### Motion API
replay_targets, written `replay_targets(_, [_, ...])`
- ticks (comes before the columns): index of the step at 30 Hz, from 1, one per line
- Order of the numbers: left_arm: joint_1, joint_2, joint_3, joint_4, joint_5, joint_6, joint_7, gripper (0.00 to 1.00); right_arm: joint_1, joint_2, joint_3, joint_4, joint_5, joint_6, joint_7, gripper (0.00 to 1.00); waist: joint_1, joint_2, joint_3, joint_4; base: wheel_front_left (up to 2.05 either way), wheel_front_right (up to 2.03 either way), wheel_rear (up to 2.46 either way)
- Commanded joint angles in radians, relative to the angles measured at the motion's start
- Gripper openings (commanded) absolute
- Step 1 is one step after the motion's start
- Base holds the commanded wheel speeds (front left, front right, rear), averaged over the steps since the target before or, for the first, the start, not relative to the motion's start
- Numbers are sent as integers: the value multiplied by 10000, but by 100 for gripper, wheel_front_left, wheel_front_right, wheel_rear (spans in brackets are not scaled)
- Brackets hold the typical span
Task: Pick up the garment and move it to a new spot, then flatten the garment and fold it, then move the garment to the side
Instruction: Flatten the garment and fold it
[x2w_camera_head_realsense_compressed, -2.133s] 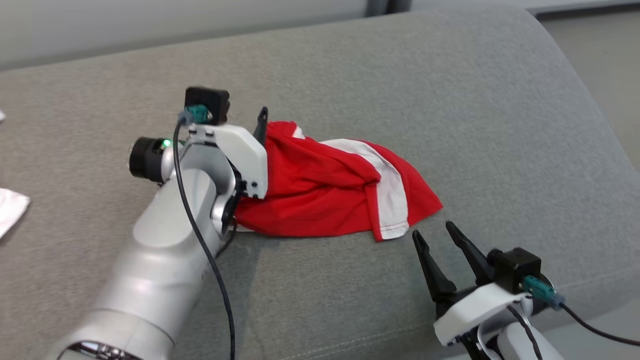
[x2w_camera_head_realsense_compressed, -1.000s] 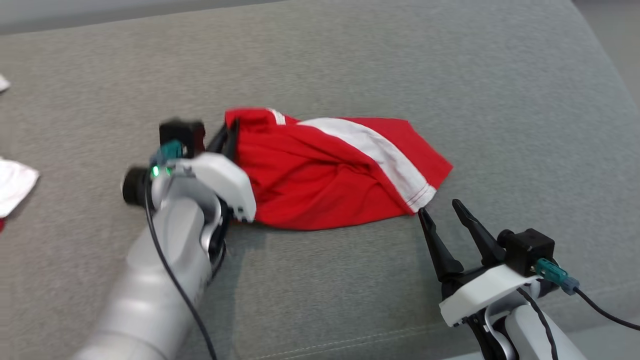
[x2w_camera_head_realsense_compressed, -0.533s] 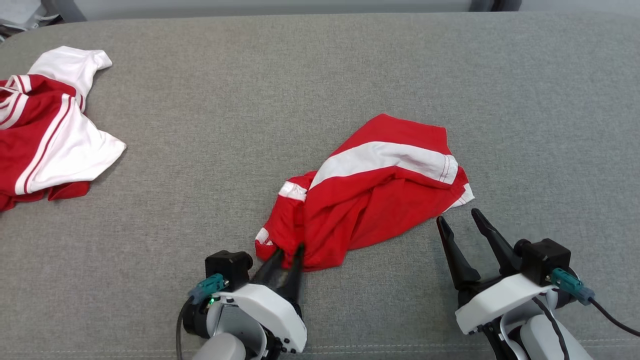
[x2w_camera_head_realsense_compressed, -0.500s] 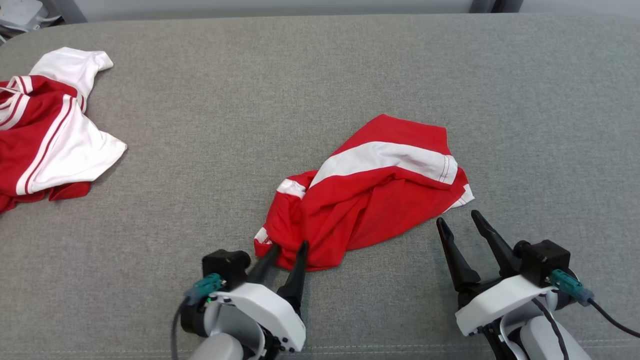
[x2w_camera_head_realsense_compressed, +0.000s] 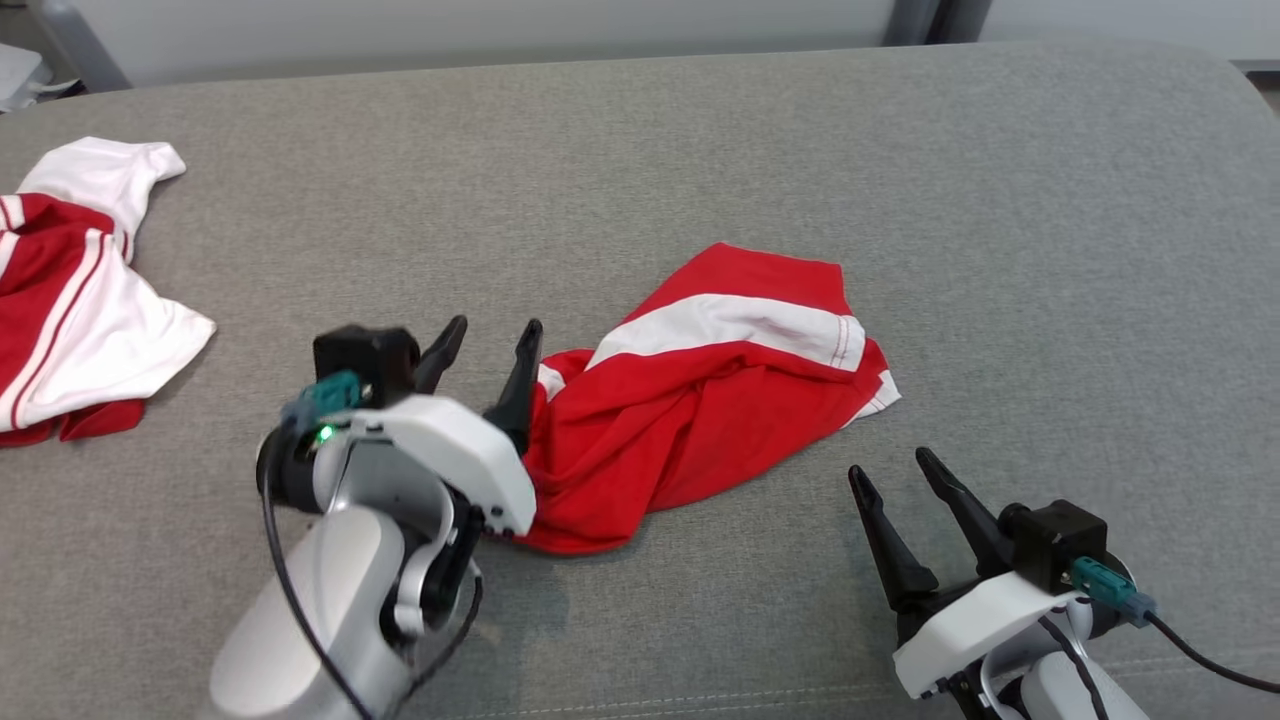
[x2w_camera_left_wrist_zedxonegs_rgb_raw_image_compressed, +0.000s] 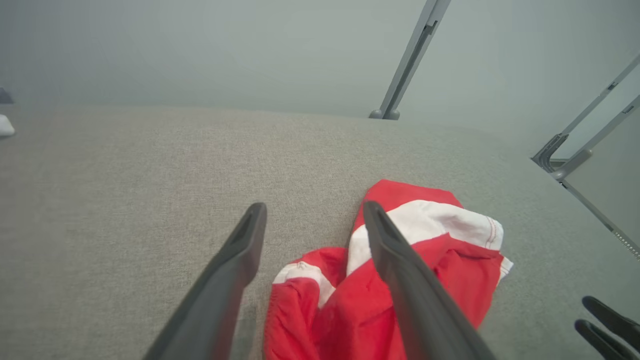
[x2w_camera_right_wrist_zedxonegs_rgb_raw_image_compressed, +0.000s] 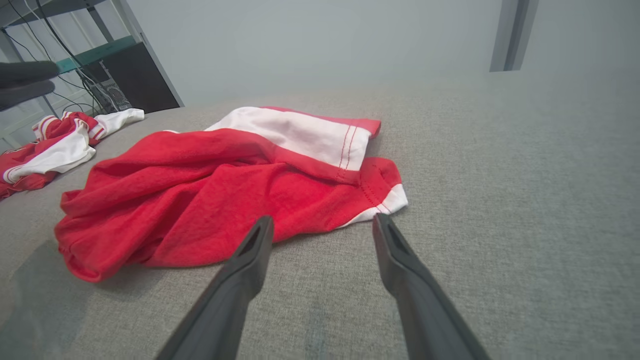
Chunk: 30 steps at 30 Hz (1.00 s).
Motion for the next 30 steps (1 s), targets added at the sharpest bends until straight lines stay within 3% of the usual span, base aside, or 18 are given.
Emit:
replay_targets(1, [-1006, 61, 260, 570, -77, -297, 252, 100, -116, -80, 273, -136, 45, 14, -118, 100, 0, 0, 50, -184, 0, 0, 0])
replay_targets(8, [-3121, 24, -550, 3479, 119, -1189, 1817, 100, -255, -98, 423, -75, 63, 14, -118, 100, 0, 0, 284, -640, 0, 0, 0])
replay_targets(16, [-4057, 399, -1206, 4954, 329, -2019, 3145, 100, -348, 29, 403, -86, 59, 14, -118, 100, 0, 0, 443, -1084, 0, 0, 0])
replay_targets(25, [-4179, 825, -1363, 4868, 462, -1971, 3519, 100, -160, 71, 176, -59, 5, 14, -118, 100, 0, 0, 453, -1078, 0, 0, 0])
replay_targets(30, [-3862, 924, -1435, 4519, 317, -1877, 3999, 93, -104, 38, 107, -72, -71, 14, -118, 100, 0, 0, 470, -892, 0, 0, 0])
